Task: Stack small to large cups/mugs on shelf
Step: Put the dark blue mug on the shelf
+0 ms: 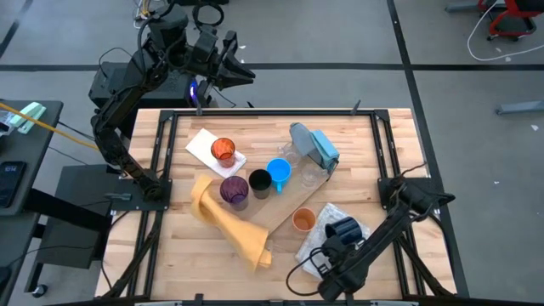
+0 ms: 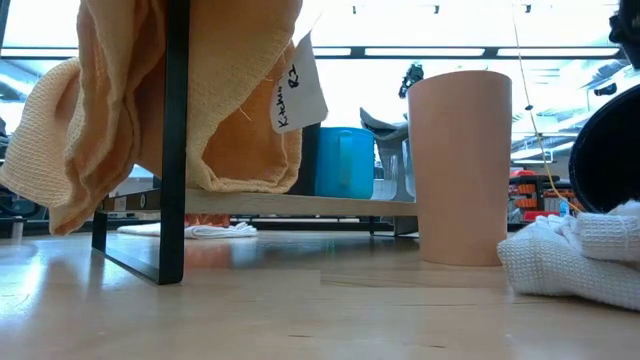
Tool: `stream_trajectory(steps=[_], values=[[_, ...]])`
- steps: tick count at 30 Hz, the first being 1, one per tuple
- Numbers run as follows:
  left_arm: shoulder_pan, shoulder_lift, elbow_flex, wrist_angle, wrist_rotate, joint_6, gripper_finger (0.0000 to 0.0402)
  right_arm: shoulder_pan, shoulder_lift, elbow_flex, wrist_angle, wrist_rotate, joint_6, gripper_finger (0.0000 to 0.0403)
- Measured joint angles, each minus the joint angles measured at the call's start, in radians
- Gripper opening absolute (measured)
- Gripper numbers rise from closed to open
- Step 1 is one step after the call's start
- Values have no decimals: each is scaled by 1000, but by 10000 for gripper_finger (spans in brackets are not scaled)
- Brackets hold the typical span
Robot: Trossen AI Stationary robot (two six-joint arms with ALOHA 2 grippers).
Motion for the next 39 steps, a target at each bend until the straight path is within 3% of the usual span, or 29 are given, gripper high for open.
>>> stream_trajectory(steps=[11, 19, 30, 39], values=[[-4, -11, 0, 7, 0, -23, 64, -17, 19, -9, 38, 15, 23, 107], [-5, -21, 1, 8, 1, -15, 60, -17, 19, -9, 50, 22, 23, 14], [-5, -21, 1, 7, 1, -13, 64, -18, -7, -6, 25, 8, 31, 12], [-5, -21, 1, 6, 1, 3, 55, -11, -167, -6, -55, 55, 72, 12]])
